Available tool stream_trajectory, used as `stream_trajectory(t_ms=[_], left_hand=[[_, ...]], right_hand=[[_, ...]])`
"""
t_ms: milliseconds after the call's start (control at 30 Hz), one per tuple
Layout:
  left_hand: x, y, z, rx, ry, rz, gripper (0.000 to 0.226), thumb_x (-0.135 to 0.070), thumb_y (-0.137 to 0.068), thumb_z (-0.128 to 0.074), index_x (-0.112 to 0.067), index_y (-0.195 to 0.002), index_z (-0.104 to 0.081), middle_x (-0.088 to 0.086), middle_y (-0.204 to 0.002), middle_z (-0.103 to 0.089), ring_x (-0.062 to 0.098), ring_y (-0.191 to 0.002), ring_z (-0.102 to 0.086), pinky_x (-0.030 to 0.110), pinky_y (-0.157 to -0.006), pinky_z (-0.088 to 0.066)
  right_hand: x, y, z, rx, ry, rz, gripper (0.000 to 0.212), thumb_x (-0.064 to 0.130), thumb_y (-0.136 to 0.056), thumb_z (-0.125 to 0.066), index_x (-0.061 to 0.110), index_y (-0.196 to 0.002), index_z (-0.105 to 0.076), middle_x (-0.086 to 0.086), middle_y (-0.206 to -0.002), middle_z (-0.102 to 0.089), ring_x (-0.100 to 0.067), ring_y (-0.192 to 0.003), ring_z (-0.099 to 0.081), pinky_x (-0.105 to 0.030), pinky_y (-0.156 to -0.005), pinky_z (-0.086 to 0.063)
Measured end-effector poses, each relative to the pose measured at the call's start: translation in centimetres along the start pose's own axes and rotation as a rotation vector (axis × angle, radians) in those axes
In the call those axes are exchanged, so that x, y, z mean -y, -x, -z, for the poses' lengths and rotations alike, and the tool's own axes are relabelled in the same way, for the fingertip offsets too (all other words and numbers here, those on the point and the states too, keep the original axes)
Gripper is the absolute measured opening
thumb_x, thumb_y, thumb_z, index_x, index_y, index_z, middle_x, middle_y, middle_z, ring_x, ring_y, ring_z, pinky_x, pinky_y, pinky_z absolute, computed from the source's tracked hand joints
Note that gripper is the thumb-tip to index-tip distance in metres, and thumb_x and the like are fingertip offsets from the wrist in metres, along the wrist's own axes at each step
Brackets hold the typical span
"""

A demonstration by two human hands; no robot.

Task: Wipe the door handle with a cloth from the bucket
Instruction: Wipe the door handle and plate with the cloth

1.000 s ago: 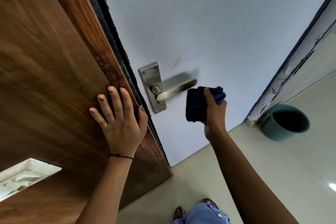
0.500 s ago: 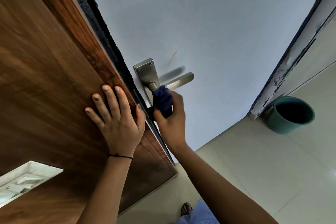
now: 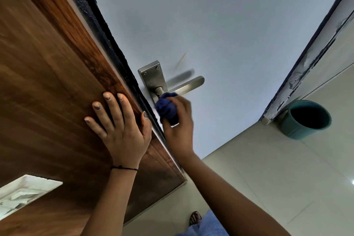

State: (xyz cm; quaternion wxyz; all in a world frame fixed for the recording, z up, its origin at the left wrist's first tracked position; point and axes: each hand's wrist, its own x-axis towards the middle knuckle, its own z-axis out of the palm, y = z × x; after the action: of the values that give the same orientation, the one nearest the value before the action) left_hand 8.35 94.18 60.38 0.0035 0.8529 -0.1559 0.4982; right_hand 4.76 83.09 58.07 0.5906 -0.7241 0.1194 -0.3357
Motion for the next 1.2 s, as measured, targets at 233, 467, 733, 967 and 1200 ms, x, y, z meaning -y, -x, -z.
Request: stream_trajectory(t_ms=[233,467,733,967,1200], left_hand=[[0.0,0.2,-0.1,-0.011,0.01,-0.008,0.081,-0.036,-0.092,-0.043,-0.011,-0.151,0.006,0.003,-0.158,0.023,0.022,-0.144,0.024,0.044,-0.117,0.015],[0.0,0.2,-0.2,-0.011,0.0,-0.008,0.08,-0.037,-0.092,-0.041,-0.01,-0.151,0.006,0.003,-0.158,0.024,0.023,-0.144,0.024,0.045,-0.117,0.016],[0.1,0.1,-0.1,-0.008,0.007,-0.008,0.078,-0.038,-0.093,-0.04,-0.011,-0.151,0.005,0.003,-0.158,0.023,0.023,-0.145,0.023,0.044,-0.117,0.016],[0.1,0.1,0.0,0.0,0.013,-0.009,0.076,-0.038,-0.094,-0.039,-0.01,-0.151,0.004,0.004,-0.158,0.022,0.023,-0.145,0.022,0.045,-0.117,0.015],[0.0,0.1,0.0,0.014,0.009,-0.004,0.077,-0.037,-0.093,-0.04,-0.01,-0.151,0.003,0.003,-0.158,0.022,0.023,-0.145,0.022,0.045,-0.116,0.014]], right_hand=[[-0.8,-3.7,2.8,-0.213,-0.074,-0.063,0.048,-0.01,-0.068,-0.062,0.019,-0.106,-0.063,0.007,-0.112,-0.052,-0.002,-0.107,-0.053,-0.029,-0.093,-0.049],[-2.2,-7.9,7.0,-0.285,-0.148,-0.366,0.026,0.002,-0.081,-0.058,0.005,-0.107,-0.055,-0.002,-0.087,-0.062,0.007,-0.061,-0.056,-0.017,-0.063,-0.045],[-0.3,-5.5,9.3,-0.106,-0.337,-0.388,0.032,0.012,-0.084,-0.036,0.017,-0.115,-0.036,-0.001,-0.088,-0.053,-0.007,-0.066,-0.056,-0.017,-0.052,-0.047],[2.3,-6.6,8.0,-0.059,-0.133,-0.183,0.034,0.012,-0.084,-0.046,0.029,-0.113,-0.055,0.0,-0.12,-0.056,-0.011,-0.086,-0.065,-0.039,-0.061,-0.06],[3.0,-4.3,4.3,0.168,0.588,0.144,0.05,0.024,-0.087,-0.05,0.042,-0.134,-0.046,0.011,-0.135,-0.051,-0.022,-0.106,-0.055,-0.033,-0.071,-0.049]])
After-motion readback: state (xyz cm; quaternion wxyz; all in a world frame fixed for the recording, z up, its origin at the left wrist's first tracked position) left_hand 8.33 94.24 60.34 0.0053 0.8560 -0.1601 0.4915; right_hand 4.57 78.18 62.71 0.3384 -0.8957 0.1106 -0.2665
